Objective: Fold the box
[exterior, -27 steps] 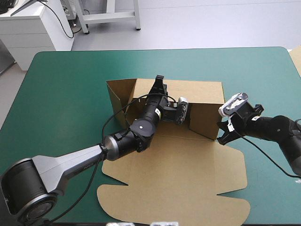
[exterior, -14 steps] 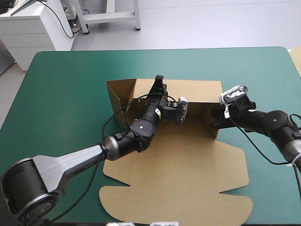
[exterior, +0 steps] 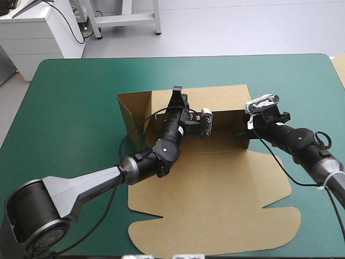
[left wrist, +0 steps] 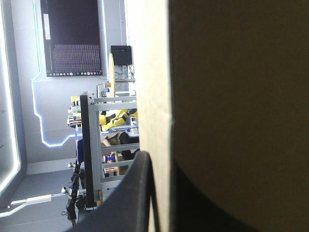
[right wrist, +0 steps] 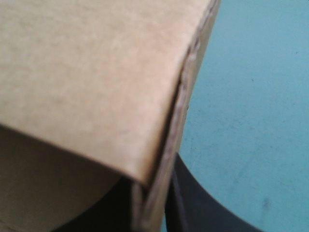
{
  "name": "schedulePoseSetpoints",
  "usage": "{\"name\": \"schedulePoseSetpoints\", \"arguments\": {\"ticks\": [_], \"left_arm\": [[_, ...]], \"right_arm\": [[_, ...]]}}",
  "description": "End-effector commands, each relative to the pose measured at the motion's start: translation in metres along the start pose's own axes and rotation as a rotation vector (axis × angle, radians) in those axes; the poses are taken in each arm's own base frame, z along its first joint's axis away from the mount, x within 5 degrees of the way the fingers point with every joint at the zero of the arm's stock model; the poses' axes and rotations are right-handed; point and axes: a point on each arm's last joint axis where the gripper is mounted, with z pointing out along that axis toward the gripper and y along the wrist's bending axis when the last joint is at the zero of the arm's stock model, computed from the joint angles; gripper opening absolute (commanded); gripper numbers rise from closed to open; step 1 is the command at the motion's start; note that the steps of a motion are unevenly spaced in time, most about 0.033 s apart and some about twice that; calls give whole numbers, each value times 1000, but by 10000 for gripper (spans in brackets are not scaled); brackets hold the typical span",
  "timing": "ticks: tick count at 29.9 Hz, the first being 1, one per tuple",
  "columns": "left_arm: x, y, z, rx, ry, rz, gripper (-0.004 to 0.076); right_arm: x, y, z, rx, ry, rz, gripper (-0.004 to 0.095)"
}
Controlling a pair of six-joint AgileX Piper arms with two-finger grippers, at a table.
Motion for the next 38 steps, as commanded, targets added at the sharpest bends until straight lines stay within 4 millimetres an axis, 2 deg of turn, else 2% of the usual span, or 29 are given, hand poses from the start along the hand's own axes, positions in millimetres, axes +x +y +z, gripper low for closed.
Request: {"name": "schedulePoseSetpoints", "arguments": {"ticks": [1, 4, 11, 13, 17, 24, 31, 33, 34, 35, 37, 38], "left_arm": [[-14, -4, -6, 72, -120, -85, -1], [-16, -5, -6, 79, -142, -80, 48], [-23, -6, -8, 93, -229, -27, 393], [-25, -7, -9, 97, -232, -33, 421], [-34, -4, -20, 70, -233, -28, 418], [-59, 5, -59, -50, -189, -25, 418], [-70, 17, -91, -134, -174, -79, 395], [-67, 24, -97, -165, -152, -99, 335], [-63, 29, -100, -182, -138, -111, 279], [-59, 34, -102, -197, -124, -122, 222], [-48, 48, -107, -234, -95, -156, 34], [-42, 54, -109, -244, -89, -172, -1]], "right_arm": [[-22, 12, -13, -64, -76, 2, 1], [-22, 10, -13, -46, -79, 4, 1], [-6, 5, 15, -16, 2, 59, 2], [-3, 4, 24, -19, 23, 63, 2], [-9, 1, 30, -10, 13, 62, 2], [-33, -4, 28, 24, -61, 59, 1], [-39, -7, 26, 50, -86, 61, 2], [-39, -7, 26, 49, -87, 78, 1], [-39, -7, 26, 49, -87, 86, 1], [-39, -7, 26, 48, -87, 93, 1], [-40, -7, 24, 41, -90, 93, 1], [-41, -6, 23, 36, -93, 92, 1]]}}
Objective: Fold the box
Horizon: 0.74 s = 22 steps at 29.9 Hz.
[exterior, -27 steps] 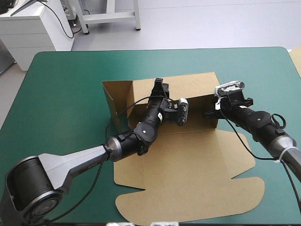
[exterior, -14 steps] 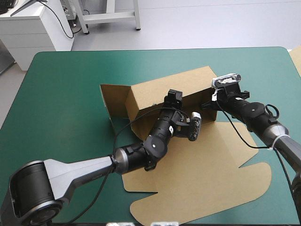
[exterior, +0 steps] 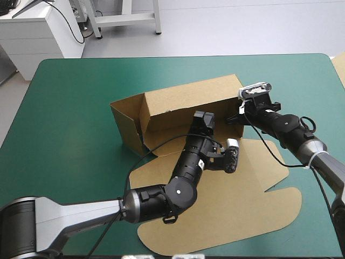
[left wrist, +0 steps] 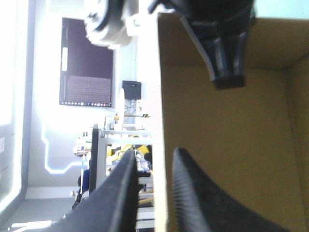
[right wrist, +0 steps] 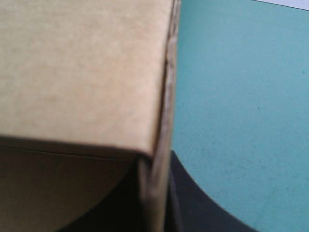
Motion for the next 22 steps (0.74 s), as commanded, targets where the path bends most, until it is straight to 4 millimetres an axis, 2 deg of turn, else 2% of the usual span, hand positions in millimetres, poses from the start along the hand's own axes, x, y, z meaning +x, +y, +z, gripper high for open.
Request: {"name": "schedulePoseSetpoints", "arguments": {"ticks": [1, 4, 9, 12, 17, 22], "left_arm": [[22, 58, -20, -160, 45, -105, 6], [49, 87, -26, -213, 65, -204, 6], [118, 131, -29, -298, 174, -428, 6], [155, 147, -32, -299, 220, -553, 6], [214, 158, -38, -341, 382, -725, 6], [260, 152, -40, -310, 516, -930, 6]], "right_arm": [[-23, 1, -18, -4, -84, 7, 1], [-27, 2, -25, -5, -96, -39, 1], [-34, 5, -44, -21, -105, 1, 1], [-34, 9, -50, -52, -41, -6, 1], [-47, 5, -63, -21, 154, -25, 2], [-66, 4, -82, -18, 350, -13, 1]]}}
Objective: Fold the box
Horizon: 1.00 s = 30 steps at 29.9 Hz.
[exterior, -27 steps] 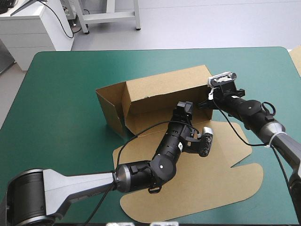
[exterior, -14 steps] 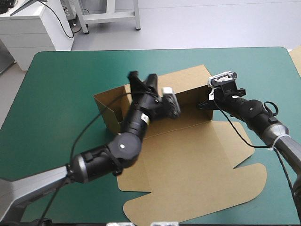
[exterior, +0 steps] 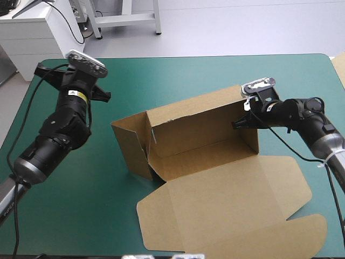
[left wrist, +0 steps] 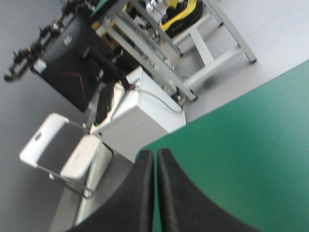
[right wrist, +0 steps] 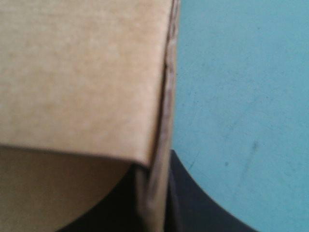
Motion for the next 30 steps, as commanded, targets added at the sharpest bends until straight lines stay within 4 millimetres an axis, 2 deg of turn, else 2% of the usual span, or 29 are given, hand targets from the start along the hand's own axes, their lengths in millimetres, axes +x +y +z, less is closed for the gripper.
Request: {"name": "schedulePoseSetpoints", "arguments": {"ticks": [1, 3, 5, 8, 12, 15, 20, 23, 25, 30], "left_arm": [[8, 31, 0, -5, 46, -161, 6], [21, 41, 6, -7, 110, -253, 6], [34, 52, 11, -15, 172, -338, 6], [49, 60, 14, 10, 252, -375, 6], [61, 62, 15, 87, 330, -433, 6], [65, 58, 14, 153, 373, -451, 6], [71, 51, 12, 234, 452, -449, 6], [72, 48, 10, 257, 477, -461, 6], [72, 47, 10, 268, 481, -476, 6], [70, 43, 9, 309, 481, -505, 6]], "right_arm": [[-19, 0, -35, 9, 47, 34, 1], [-25, -1, -36, 2, 70, 54, 1], [-31, -2, -29, -5, 102, 77, 1], [-34, -5, -9, -17, 181, 103, 1], [-35, -9, 28, -38, 299, 113, 0], [-39, -12, 49, -41, 326, 139, 0], [-49, -17, 74, -44, 333, 146, 4], [-55, -18, 82, -47, 298, 153, 8], [-58, -19, 85, -44, 266, 156, 35], [-65, -19, 84, -32, 207, 139, 265]]}}
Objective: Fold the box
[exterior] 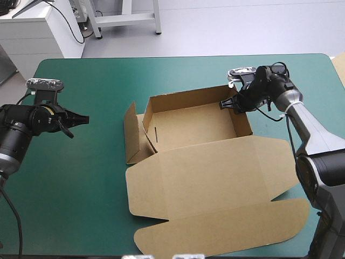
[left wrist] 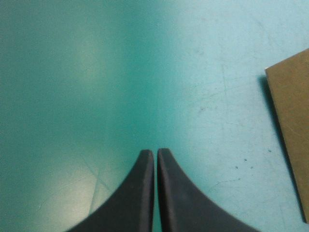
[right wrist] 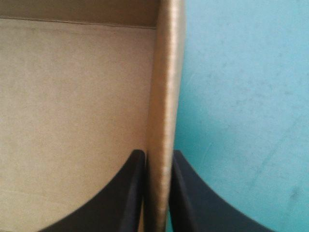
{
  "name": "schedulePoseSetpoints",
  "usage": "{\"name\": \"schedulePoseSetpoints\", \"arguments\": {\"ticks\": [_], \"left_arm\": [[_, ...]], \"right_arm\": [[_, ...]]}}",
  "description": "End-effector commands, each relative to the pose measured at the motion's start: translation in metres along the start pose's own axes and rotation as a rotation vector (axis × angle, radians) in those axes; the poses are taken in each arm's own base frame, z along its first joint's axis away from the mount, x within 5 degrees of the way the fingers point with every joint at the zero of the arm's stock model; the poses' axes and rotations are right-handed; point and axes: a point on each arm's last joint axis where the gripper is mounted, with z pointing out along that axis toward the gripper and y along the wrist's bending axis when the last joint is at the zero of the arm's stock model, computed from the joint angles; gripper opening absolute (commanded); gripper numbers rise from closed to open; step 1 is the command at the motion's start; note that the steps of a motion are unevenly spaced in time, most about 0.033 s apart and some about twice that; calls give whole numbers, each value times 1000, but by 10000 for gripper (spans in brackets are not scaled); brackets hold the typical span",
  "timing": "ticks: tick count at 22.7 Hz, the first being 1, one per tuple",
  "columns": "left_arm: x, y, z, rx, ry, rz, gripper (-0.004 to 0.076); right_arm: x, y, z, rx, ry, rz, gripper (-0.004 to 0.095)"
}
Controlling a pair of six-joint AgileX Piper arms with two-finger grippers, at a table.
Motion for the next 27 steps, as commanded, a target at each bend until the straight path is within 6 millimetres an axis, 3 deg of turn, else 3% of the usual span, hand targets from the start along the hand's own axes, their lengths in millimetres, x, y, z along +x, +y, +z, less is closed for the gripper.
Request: {"name": "schedulePoseSetpoints", "arguments": {"ticks": [1, 3, 7, 10, 13, 16, 24, 27], "left_arm": [[-11, -1, -17, 34, -93, -14, 6], [-9, -2, -17, 38, -78, -18, 6], [-8, -1, -17, 28, -61, -8, 6], [-8, -1, -17, 30, -65, -10, 6], [-8, -1, -17, 30, -65, -10, 6], [-8, -1, -17, 30, -67, -10, 6], [-9, -1, -17, 32, -73, -13, -8], [-9, -1, -17, 32, -73, -13, -8]], "right_arm": [[-12, 6, -37, -6, -108, -20, 355], [-20, 6, -53, 9, -136, -36, 401], [-31, 7, -101, 71, -154, -80, 398], [-33, 8, -109, 73, -173, -65, 398], [-27, 10, -93, 28, -122, -48, 398], [-20, 4, -61, 36, -24, -57, 398], [-21, 6, -21, -41, 50, -67, 389], [-20, 4, -12, -40, 68, -65, 237]]}}
